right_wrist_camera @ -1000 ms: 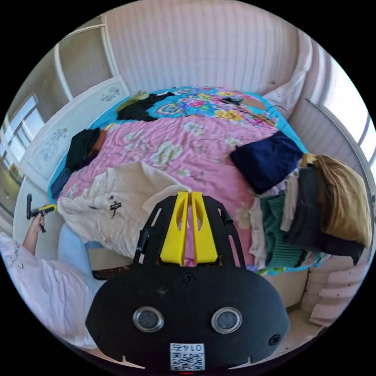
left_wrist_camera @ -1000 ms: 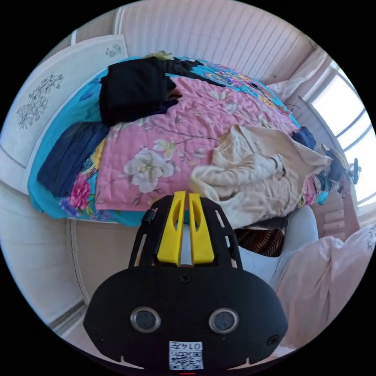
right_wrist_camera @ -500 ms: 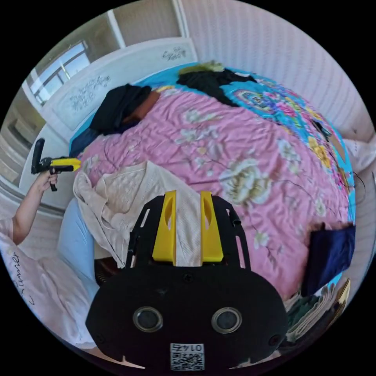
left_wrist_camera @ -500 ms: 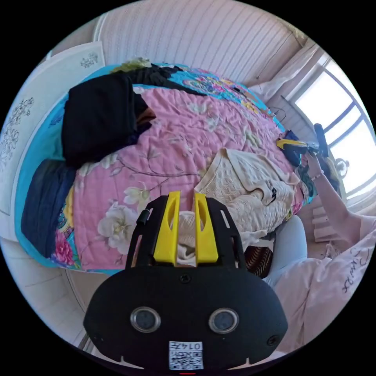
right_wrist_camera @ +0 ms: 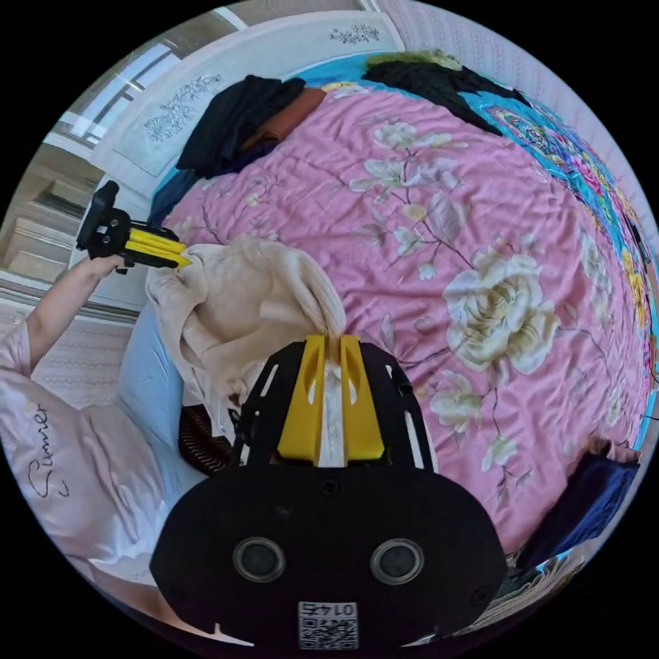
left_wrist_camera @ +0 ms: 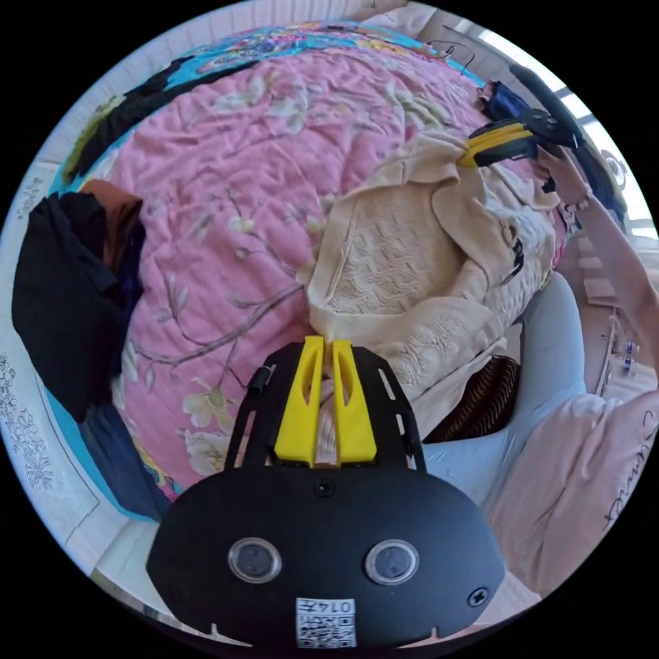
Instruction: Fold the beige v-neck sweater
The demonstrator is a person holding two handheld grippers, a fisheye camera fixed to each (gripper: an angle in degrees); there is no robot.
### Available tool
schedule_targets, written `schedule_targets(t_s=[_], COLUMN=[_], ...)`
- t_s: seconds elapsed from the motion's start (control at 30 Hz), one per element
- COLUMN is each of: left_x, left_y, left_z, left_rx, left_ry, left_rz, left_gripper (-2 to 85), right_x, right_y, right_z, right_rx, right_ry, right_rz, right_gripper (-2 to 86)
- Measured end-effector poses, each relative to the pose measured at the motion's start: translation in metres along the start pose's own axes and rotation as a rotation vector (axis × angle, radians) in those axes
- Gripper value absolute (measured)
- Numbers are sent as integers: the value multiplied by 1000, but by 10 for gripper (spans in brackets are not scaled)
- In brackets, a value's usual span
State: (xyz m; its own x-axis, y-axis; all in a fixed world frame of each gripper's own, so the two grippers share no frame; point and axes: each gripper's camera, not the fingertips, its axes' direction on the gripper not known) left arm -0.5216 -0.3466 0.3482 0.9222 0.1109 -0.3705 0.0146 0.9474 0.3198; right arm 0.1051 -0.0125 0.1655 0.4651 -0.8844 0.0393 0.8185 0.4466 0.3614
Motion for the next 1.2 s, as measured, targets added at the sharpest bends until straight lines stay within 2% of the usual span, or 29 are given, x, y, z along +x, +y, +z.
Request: schedule_targets(t_s=[0.13,0.23,0.33,0.47,0.57,0.67,0.73,0.83,1.0,1.03,1.2], left_x=[-13,-19,-14,-25,-38,-24,8,44,52,45,11], left_y=[-15,-55,-104,-166,-183,-151,-102,-29,32,42,68], left_z=[-78,-110,-119,-101,-69,-53,-36,-5,60,64,39], left_rx=[270,317,385,428,341,366,337,295,206,274,336], left_ry=[-92,-56,-240,-373,-259,-132,-71,15,99,113,246], left_rz=[-39,15,37,-84,-183,-75,92,156,-5,-52,-173], left_gripper=[-8,-9,-5,19,41,61,74,84,82,71,14], right_x=[10,25,55,121,154,126,76,16,-31,-31,-11], right_y=[26,25,15,-5,2,34,76,138,214,223,239], right_z=[-82,-124,-146,-141,-106,-70,-39,3,39,46,53], right_rx=[168,140,146,194,177,134,113,42,52,61,89], right_ry=[33,57,195,185,140,128,163,231,350,339,204], right_rz=[2,9,99,287,423,354,253,251,470,512,610], right_gripper=[26,26,33,65,96,103,100,96,102,103,74])
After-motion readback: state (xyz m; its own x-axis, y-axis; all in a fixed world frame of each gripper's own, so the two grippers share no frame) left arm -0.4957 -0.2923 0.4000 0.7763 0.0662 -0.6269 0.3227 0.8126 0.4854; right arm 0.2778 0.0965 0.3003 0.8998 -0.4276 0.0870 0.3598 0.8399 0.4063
